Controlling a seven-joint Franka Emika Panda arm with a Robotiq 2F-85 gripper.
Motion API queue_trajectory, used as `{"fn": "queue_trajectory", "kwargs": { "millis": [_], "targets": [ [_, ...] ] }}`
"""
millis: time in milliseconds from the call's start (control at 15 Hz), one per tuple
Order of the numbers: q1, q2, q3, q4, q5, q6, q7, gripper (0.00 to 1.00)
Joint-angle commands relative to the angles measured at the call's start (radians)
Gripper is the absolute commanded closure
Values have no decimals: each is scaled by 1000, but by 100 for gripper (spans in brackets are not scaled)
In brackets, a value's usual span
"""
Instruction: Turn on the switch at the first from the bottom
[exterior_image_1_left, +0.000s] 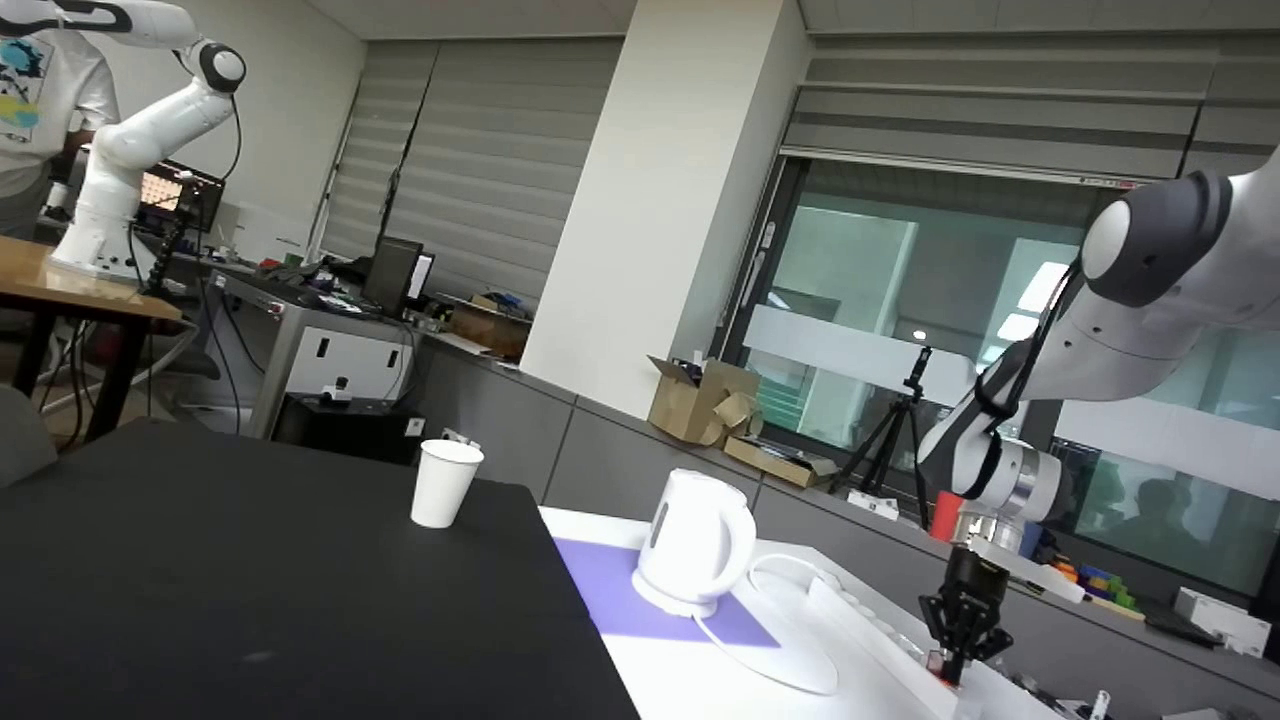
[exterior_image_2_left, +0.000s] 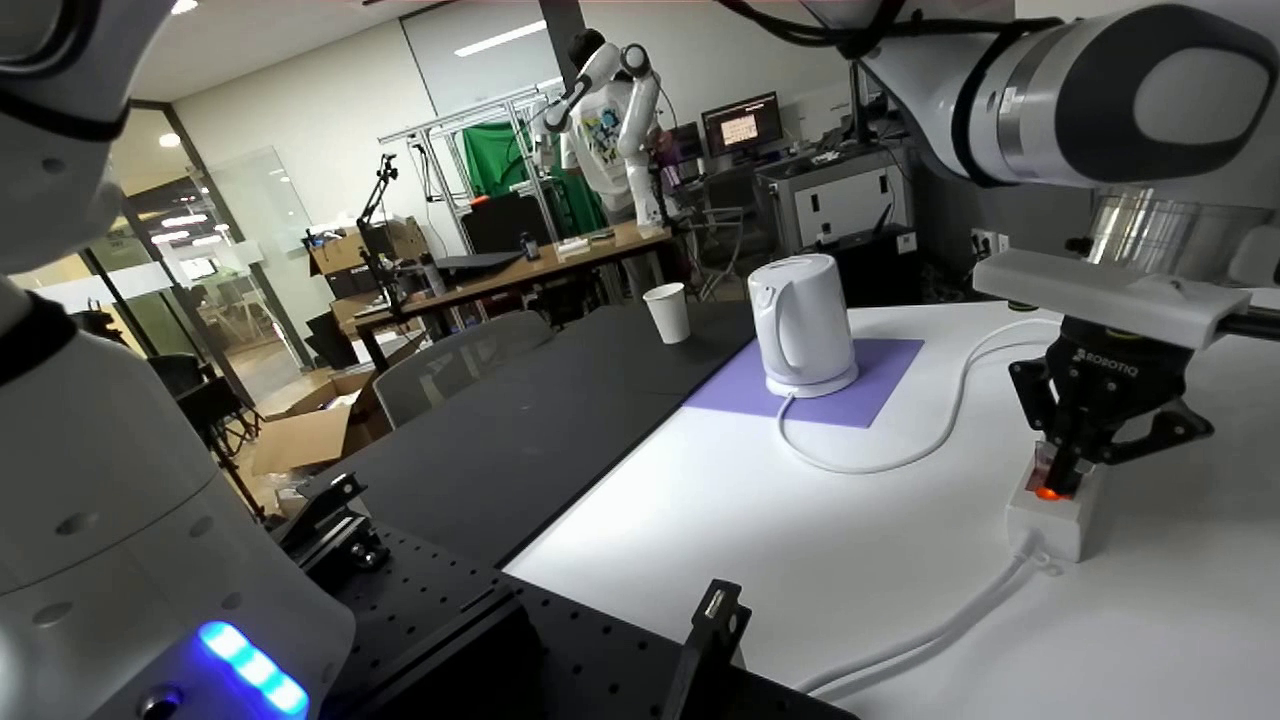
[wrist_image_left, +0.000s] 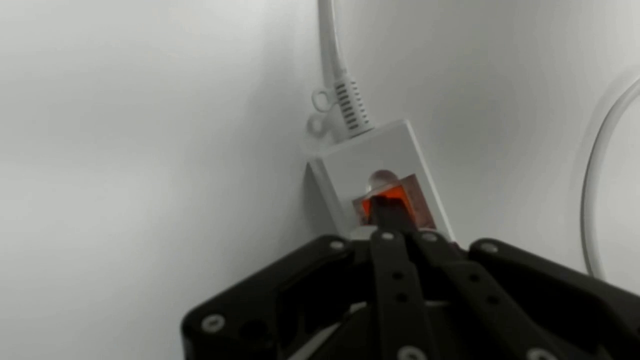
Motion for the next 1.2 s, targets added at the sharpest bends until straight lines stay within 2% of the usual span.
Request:
{"fn": "queue_trajectory", "kwargs": {
  "millis": [0, 267, 533, 733, 800, 867, 1133],
  "targets": [
    [6, 36, 4, 62, 5, -22, 18, 100],
    [59, -70, 0, 0, -19, -61, 21, 100],
    [156, -189, -41, -45, -75, -112, 56, 100],
    [241, -275, -94, -83, -148, -102, 104, 100],
    [267, -300, -112, -104, -176, -74, 132, 74],
    [288, -327, -125, -128, -203, -48, 151, 73],
    [338, -425, -151, -247, -252, 95, 211, 46]
  ]
}}
